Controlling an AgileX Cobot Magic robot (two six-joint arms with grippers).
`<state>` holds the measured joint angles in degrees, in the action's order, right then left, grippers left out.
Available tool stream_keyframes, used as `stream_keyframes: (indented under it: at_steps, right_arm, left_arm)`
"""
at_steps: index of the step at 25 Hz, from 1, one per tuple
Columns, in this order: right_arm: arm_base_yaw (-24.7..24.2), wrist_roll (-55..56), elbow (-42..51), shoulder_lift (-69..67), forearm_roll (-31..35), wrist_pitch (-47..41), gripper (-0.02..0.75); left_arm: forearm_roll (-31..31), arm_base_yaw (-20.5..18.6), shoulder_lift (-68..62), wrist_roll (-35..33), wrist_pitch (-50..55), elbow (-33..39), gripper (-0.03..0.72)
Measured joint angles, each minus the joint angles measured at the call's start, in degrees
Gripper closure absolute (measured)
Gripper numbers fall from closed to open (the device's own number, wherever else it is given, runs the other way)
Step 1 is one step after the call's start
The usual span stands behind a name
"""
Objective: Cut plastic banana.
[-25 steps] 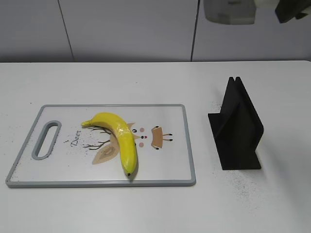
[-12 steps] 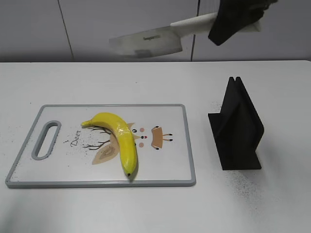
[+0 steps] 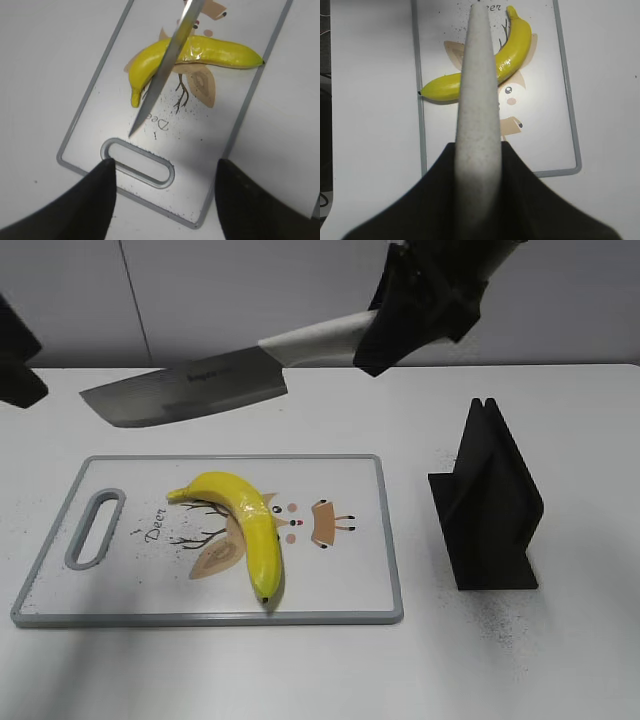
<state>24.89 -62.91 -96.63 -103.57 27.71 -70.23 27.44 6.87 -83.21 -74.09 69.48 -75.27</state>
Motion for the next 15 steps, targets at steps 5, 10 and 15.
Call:
stream_keyframes:
  at_steps: [5,10,15]
  right_arm:
    - [0.0,-3.6,-0.1,-1.0,3.0,0.0,0.571]
    - [-0.7,-4.6,-0.1,-1.0,4.2,0.0,0.571]
    - [-1.8,-4.8,-0.1,-1.0,5.7,0.0,0.571]
  left_arm:
    - [0.1,4.2,-5.4,-5.8,0.1,-3.6,0.103]
    - [0.0,5.4,-8.8,-7.2,0.1,-4.6,0.114]
    - [-1.1,5.4,-10.1,-7.2,-0.3,-4.6,0.437]
